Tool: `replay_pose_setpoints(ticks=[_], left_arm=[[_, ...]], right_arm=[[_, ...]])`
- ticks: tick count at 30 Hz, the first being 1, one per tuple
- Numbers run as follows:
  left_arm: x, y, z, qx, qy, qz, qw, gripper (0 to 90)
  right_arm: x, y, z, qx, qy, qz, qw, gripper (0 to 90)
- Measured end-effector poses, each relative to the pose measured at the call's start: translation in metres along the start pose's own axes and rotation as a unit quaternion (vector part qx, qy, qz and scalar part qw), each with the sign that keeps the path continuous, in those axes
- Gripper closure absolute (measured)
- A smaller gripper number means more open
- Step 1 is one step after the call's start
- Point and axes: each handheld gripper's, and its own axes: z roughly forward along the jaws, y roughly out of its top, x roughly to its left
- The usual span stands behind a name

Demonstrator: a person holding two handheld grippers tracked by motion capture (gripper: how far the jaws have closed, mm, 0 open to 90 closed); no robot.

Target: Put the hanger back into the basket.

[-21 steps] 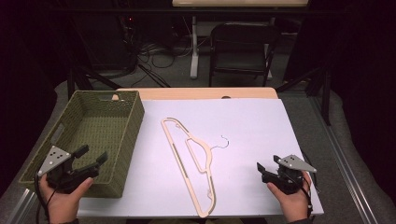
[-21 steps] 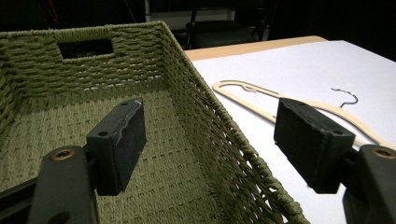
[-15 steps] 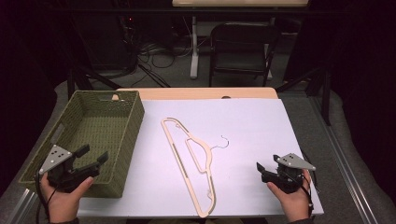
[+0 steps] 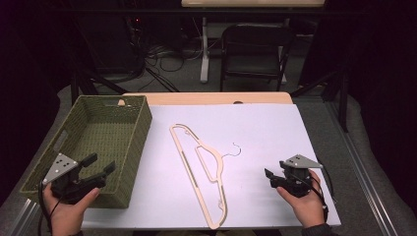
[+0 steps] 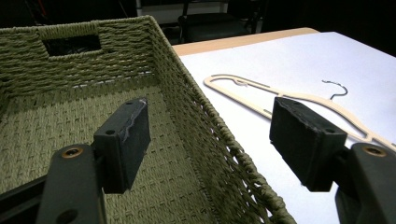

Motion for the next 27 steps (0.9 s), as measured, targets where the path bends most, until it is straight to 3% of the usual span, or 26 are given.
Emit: replay_pose_setpoints(ticks=[3,4,7,10,14,17,18,20,21,22,23,24,25,27], left_arm=[[-0.001,0.000,0.000,0.000,-0.003,-0.003,1.0000,28.8],[-0.001,0.001,0.000,0.001,-0.004,-0.001,1.0000,28.8],[-0.002,0.000,0.001,0.003,-0.008,0.001,1.0000,28.8],[-0.002,0.000,0.001,0.004,-0.008,0.001,1.0000,28.8],[-0.002,0.000,0.001,0.005,-0.008,0.001,1.0000,28.8],[-0.002,0.000,0.000,0.005,-0.008,0.000,1.0000,28.8],[-0.002,0.000,0.000,0.005,-0.008,0.001,1.0000,28.9],[-0.002,0.000,0.000,0.005,-0.008,0.001,1.0000,28.9],[-0.002,0.001,0.000,0.005,-0.008,0.001,0.9999,28.8],[-0.002,0.001,0.000,0.005,-0.009,0.001,0.9999,28.8],[-0.002,0.001,0.000,0.006,-0.010,0.001,0.9999,28.8],[-0.002,0.001,0.000,0.006,-0.010,0.001,0.9999,28.8],[-0.003,0.000,0.000,0.006,-0.011,0.001,0.9999,28.8],[-0.003,0.000,0.001,0.006,-0.012,0.000,0.9999,28.8]], right_arm=[[0.002,0.006,-0.001,0.017,0.008,-0.002,0.9998,39.0],[0.003,0.012,0.001,0.035,0.021,-0.002,0.9992,39.6],[0.005,0.019,0.004,0.041,0.030,-0.003,0.9987,40.2],[0.007,0.029,0.009,0.046,0.023,-0.008,0.9986,41.6],[0.014,0.044,0.015,0.070,0.050,-0.021,0.9961,44.3],[0.022,0.055,0.022,0.091,0.058,-0.045,0.9931,44.2],[0.026,0.060,0.025,0.105,0.066,-0.056,0.9906,44.2],[0.029,0.062,0.028,0.106,0.067,-0.057,0.9904,44.1],[0.031,0.064,0.030,0.114,0.074,-0.062,0.9888,43.8],[0.033,0.068,0.035,0.133,0.089,-0.062,0.9852,42.7],[0.033,0.068,0.035,0.133,0.089,-0.062,0.9852,42.7],[0.034,0.072,0.039,0.151,0.105,-0.064,0.9808,42.7],[0.035,0.073,0.041,0.161,0.112,-0.060,0.9788,42.7],[0.036,0.074,0.044,0.168,0.116,-0.057,0.9771,42.7]])
